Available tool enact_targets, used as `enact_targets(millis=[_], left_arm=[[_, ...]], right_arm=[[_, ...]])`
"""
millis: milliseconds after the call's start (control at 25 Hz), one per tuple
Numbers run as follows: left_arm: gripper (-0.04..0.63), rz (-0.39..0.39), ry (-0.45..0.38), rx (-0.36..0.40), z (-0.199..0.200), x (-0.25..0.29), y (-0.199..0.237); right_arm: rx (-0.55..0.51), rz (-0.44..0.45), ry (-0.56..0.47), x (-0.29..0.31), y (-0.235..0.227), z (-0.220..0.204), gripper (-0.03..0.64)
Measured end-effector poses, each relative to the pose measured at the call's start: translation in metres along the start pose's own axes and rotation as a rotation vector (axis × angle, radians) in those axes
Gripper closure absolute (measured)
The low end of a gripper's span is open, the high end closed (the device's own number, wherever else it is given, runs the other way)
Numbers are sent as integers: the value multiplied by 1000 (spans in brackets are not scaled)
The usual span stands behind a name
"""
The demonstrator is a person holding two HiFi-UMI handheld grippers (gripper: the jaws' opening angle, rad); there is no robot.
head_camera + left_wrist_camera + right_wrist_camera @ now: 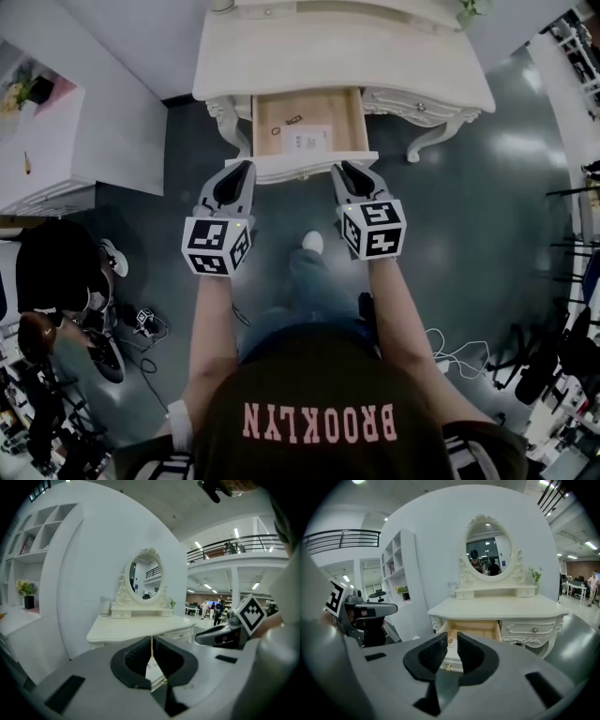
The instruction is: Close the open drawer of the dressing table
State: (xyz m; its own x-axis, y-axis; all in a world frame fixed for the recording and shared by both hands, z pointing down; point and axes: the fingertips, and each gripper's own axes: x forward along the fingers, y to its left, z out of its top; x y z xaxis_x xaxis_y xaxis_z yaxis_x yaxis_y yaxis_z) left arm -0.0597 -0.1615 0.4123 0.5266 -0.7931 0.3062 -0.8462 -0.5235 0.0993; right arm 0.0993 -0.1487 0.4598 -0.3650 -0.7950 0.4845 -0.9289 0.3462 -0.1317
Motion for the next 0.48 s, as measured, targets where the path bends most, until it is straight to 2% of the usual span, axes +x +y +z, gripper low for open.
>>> enact_targets(millis=[200, 480], left_arm=[[588, 33, 53, -27, -17, 30, 6], [588, 69, 90, -55, -33, 49, 10]], right_arm=[[-4, 52, 97, 32, -10, -23, 528], [22, 98, 222, 65, -17, -62, 520]])
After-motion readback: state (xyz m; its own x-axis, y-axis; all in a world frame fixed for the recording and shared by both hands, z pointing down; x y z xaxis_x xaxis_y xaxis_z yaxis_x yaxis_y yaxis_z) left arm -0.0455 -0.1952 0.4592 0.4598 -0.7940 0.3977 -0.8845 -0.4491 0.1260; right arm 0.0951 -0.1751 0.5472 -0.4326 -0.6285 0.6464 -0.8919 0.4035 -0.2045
